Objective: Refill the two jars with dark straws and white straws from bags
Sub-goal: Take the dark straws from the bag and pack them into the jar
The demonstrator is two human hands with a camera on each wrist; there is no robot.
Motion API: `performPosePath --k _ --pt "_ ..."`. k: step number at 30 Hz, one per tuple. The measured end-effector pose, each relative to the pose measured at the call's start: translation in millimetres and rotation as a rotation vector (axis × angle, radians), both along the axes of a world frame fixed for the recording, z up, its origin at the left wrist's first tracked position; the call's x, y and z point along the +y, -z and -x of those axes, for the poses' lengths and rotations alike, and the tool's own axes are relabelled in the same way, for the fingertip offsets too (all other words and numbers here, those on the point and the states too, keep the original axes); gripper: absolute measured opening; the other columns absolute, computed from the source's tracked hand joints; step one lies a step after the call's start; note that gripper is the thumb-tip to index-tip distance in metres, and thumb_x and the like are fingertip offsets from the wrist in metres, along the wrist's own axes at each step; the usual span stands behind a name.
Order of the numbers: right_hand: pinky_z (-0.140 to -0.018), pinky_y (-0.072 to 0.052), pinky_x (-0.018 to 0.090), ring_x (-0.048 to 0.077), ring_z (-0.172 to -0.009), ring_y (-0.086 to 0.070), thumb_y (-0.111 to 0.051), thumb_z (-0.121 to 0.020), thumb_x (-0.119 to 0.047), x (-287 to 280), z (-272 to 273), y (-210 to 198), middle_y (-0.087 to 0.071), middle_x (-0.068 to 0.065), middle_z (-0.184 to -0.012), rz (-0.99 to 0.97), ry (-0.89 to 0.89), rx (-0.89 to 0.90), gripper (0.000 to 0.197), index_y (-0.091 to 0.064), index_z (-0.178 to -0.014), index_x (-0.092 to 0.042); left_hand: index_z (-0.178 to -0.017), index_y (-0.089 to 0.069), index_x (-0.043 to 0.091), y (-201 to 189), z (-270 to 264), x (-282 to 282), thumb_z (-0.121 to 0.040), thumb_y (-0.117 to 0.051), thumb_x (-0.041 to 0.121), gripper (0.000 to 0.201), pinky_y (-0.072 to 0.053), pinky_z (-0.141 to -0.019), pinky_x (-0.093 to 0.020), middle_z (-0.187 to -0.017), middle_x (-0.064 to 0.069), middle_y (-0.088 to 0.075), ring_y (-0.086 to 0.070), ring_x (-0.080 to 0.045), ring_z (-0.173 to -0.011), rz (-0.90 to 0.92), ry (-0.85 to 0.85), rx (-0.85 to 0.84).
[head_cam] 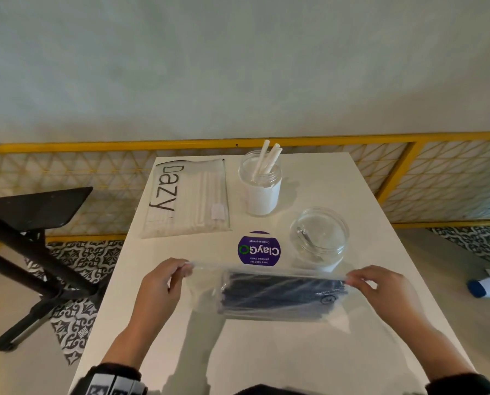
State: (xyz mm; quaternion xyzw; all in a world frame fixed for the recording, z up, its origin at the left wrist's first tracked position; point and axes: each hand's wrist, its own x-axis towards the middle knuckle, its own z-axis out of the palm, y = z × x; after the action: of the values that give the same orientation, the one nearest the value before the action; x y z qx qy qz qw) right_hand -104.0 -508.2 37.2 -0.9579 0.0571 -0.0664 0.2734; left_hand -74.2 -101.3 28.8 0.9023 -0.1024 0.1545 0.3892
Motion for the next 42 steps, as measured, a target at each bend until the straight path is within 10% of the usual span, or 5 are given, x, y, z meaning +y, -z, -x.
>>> performPosePath --k 4,18,25,31,42 --pt "-0.069 -0.042 0.023 0.006 -0.073 -0.059 -0.071 -0.082 -0.034 -0.2 -3.6 -0.7 -0.062 -0.020 -0.077 0.023 -0.006 0.117 0.002 -0.072 -0.081 -0.033 -0.115 -0.051 0.047 4.6 3.3 2.5 -0.087 -0.053 -0.008 0.062 -0.044 -0.078 -0.005 -0.092 0.018 -0.059 -0.061 -0.001 -0.086 -0.030 0.128 0.127" --pt "-0.069 -0.050 0.021 0.009 -0.077 -0.063 -0.057 -0.083 -0.035 63.7 -2.0 -13.5 -0.071 -0.008 -0.087 0.023 -0.297 -0.332 0.024 -0.075 -0.091 -0.022 -0.094 -0.057 0.034 7.8 6.7 -3.4 -0.082 -0.043 -0.013 0.051 -0.051 -0.069 -0.028 -0.095 0.017 -0.043 -0.056 -0.001 -0.081 -0.209 0.275 0.199" --pt "-0.089 -0.050 0.029 0.019 -0.103 -0.064 -0.055 -0.086 -0.044 134.3 -39.2 1.7 -0.070 -0.003 -0.112 0.098 -0.588 0.056 0.034 -0.072 -0.105 -0.021 -0.067 -0.068 0.017 -6.1 10.6 -20.1 -0.085 -0.050 0.050 0.041 -0.040 -0.065 -0.014 -0.102 0.021 -0.054 -0.056 -0.002 -0.067 -0.147 0.289 0.414" --pt "-0.083 -0.042 0.033 0.025 -0.099 -0.059 -0.070 -0.071 -0.055 161.6 -44.4 8.1 -0.064 0.004 -0.111 0.435 -0.725 0.442 0.054 -0.060 -0.110 -0.019 -0.134 -0.051 0.023 -3.3 8.6 -31.8 -0.089 -0.051 0.015 0.046 -0.036 -0.076 -0.013 -0.130 0.010 -0.052 -0.054 -0.005 -0.079 -0.421 0.293 0.514" --pt "-0.073 -0.035 0.027 0.020 -0.097 -0.057 -0.067 -0.082 -0.031 150.1 -28.4 -7.2 -0.064 0.003 -0.106 0.170 -0.666 0.290 0.026 -0.058 -0.102 -0.018 -0.136 -0.046 0.031 0.0 9.9 -27.6 -0.087 -0.050 0.009 0.053 -0.039 -0.072 -0.006 -0.120 0.028 -0.041 -0.049 0.007 -0.068 -0.311 0.272 0.513"
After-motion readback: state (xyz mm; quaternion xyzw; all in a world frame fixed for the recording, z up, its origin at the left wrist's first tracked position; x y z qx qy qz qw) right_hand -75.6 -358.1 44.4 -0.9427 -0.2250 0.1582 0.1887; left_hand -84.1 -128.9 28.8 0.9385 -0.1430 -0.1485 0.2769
